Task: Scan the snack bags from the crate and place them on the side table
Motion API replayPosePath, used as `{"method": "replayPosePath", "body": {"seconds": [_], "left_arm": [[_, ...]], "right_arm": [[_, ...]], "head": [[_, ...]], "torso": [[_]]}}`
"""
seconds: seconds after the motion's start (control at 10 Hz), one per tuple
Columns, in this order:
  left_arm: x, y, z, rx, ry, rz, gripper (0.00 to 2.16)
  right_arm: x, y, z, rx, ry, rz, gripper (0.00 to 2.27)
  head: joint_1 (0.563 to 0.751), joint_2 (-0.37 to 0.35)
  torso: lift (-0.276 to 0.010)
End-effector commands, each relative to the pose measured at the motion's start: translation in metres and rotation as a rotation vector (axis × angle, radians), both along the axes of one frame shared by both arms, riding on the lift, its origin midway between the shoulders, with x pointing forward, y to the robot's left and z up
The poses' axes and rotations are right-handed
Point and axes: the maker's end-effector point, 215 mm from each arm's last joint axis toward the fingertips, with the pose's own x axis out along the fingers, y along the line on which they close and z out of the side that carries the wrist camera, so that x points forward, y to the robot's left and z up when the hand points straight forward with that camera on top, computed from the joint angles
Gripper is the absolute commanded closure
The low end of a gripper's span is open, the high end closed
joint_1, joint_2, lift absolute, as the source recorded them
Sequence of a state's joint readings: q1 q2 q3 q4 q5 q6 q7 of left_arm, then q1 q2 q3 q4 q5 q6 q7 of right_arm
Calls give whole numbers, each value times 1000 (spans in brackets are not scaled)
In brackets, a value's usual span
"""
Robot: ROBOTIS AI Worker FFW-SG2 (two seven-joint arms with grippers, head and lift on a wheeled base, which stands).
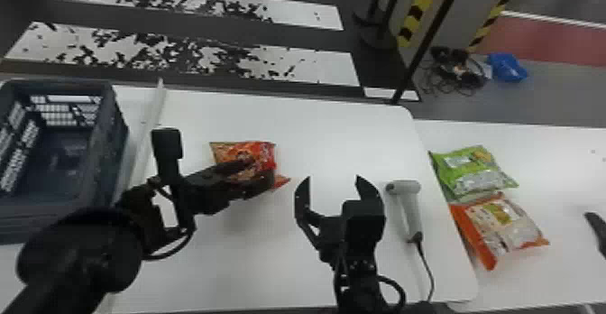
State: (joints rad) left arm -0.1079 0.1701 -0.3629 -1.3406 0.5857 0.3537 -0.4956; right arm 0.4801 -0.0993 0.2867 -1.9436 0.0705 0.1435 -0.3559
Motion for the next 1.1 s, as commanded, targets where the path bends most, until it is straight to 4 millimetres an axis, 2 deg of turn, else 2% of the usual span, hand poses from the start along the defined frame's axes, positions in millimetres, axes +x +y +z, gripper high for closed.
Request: {"method": "replayPosePath", "body": {"seconds": [0.0,0.1,0.2,0.4,0.6,0.8,1.0], "left_arm": [[-2,0,-1,-18,29,0,16],[-2,3,4,-14,14,20,16],[1,17,12,-2,-13,54,16],[8,64,50,80,-166,151,19],[12,115,90,154,-341,274,26],[7,157,105,239,-413,389,26],[-1,190,123,312,-491,496,26]], "right_arm": [[0,0,0,1,0,-2,90],[-1,0,-1,2,2,-1,90],[-1,0,-2,5,4,-2,90],[1,2,0,14,3,6,90],[5,7,2,35,6,12,110],[11,12,5,48,17,33,97],[19,21,6,98,36,70,100]], "head": [[695,-194],[695,-193],[695,-191],[695,-171],[695,-101],[695,-45],[695,23]], "torso": [[-50],[-50],[-50],[-50],[-50],[-50],[-50]]}}
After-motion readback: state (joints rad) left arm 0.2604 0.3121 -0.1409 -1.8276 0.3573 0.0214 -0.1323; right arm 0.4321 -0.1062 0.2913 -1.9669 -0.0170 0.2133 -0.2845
